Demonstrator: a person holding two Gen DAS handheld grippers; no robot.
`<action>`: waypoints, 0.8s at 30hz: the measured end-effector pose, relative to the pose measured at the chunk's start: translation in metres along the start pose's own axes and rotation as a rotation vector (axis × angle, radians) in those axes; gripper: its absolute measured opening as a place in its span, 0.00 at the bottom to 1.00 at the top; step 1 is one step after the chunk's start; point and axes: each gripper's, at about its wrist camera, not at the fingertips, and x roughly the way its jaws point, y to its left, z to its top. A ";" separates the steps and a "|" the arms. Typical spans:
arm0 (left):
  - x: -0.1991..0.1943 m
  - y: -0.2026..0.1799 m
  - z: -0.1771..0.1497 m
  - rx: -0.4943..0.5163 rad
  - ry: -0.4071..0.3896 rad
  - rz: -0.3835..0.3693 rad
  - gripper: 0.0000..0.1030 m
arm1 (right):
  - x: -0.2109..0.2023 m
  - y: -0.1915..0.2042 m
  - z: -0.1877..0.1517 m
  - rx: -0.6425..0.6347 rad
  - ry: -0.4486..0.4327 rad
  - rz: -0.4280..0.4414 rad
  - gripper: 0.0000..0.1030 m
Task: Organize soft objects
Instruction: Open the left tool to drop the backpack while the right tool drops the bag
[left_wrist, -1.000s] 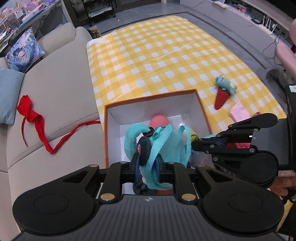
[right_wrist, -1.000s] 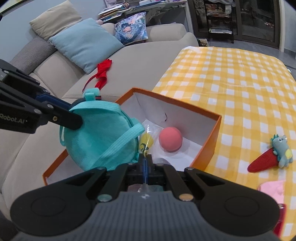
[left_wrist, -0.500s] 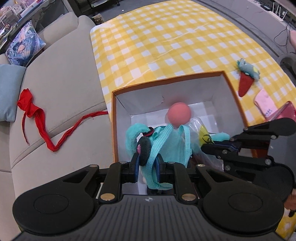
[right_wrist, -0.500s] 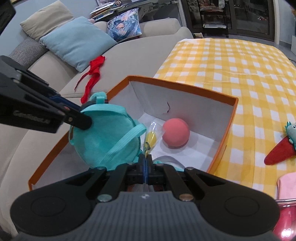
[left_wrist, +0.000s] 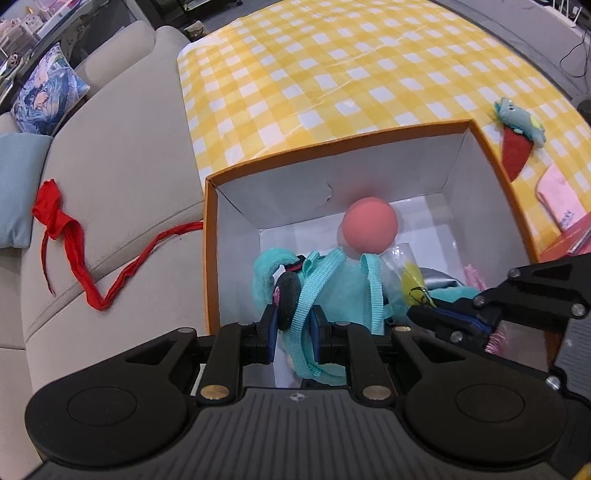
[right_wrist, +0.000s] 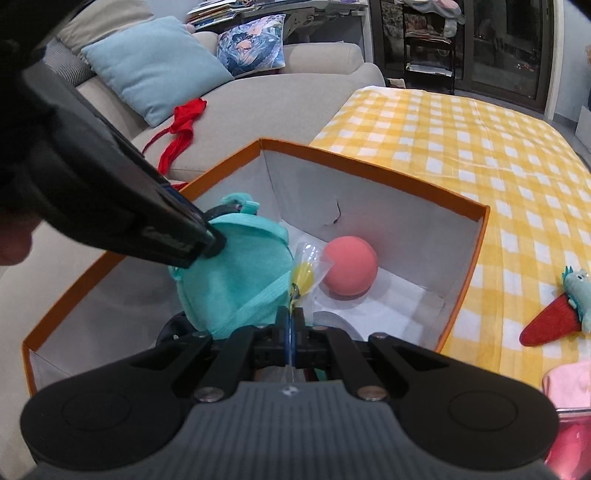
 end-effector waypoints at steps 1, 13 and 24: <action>0.002 0.000 0.000 -0.001 0.003 0.011 0.22 | 0.000 0.000 0.000 -0.002 0.001 -0.003 0.00; 0.003 -0.008 -0.002 0.018 0.013 0.050 0.67 | -0.006 0.013 -0.001 -0.075 -0.030 -0.012 0.45; -0.036 0.002 0.000 0.021 -0.020 0.076 0.77 | -0.032 0.014 0.008 -0.135 -0.104 -0.044 0.61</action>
